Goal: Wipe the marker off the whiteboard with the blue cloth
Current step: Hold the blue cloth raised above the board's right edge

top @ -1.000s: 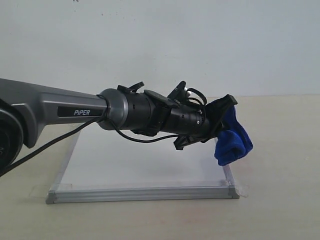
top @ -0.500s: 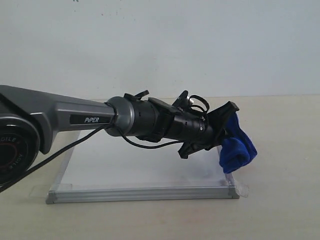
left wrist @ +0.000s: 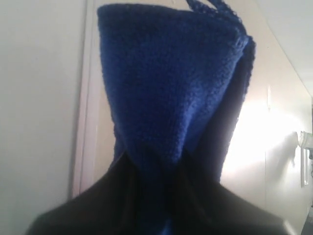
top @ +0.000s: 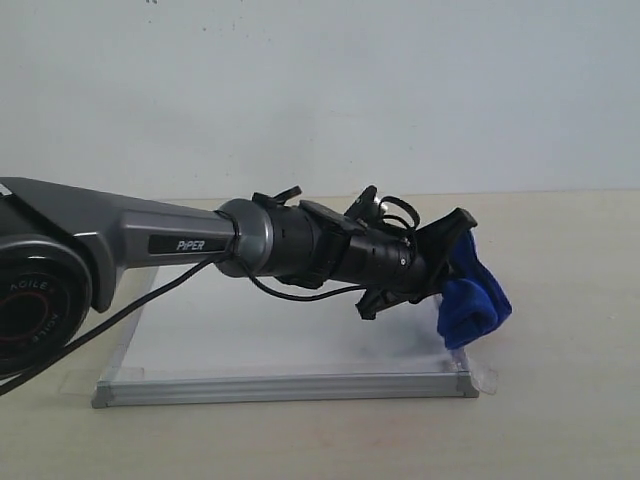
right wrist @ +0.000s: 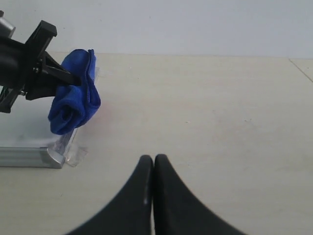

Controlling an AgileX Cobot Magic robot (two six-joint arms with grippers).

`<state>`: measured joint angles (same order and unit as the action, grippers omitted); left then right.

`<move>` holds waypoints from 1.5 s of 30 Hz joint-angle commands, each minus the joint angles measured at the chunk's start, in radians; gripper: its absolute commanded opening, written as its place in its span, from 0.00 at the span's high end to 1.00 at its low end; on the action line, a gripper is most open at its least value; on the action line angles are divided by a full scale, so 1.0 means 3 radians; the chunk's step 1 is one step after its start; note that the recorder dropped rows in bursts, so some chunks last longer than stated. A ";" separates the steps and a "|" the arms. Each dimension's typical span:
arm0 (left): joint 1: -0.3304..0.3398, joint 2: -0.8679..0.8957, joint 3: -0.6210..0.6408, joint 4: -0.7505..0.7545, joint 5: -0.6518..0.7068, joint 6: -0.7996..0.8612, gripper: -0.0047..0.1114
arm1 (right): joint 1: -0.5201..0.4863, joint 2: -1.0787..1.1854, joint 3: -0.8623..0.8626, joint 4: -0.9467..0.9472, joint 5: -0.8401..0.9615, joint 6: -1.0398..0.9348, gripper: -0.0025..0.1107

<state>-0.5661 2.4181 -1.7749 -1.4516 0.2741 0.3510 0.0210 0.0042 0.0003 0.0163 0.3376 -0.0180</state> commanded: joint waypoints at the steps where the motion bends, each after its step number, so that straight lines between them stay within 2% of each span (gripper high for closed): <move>1: -0.0008 -0.0011 -0.0198 0.0052 0.0055 0.0026 0.93 | -0.0019 -0.0014 -0.0001 -0.0004 -0.0012 -0.0011 0.98; 12: -0.0001 0.0079 -0.0294 0.0052 -0.0124 -0.0011 0.93 | -0.0019 -0.0014 -0.0001 -0.0004 -0.0012 -0.0011 0.98; 17: 0.0060 0.0247 -0.0418 0.0119 0.0150 -0.0195 0.93 | -0.0019 -0.0014 -0.0001 -0.0004 -0.0012 -0.0011 0.98; 24: 0.0060 0.0253 -0.0447 0.0482 0.0196 -0.0514 0.93 | -0.0019 -0.0014 -0.0001 -0.0004 -0.0012 -0.0011 0.98; 45: 0.0068 0.0253 -0.0447 0.0499 0.0245 -0.0494 0.93 | -0.0019 -0.0014 -0.0001 -0.0004 -0.0012 -0.0011 0.98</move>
<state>-0.5478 2.4991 -1.9012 -1.3072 0.3356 0.2027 0.0210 0.0042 0.0003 0.0163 0.3376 -0.0180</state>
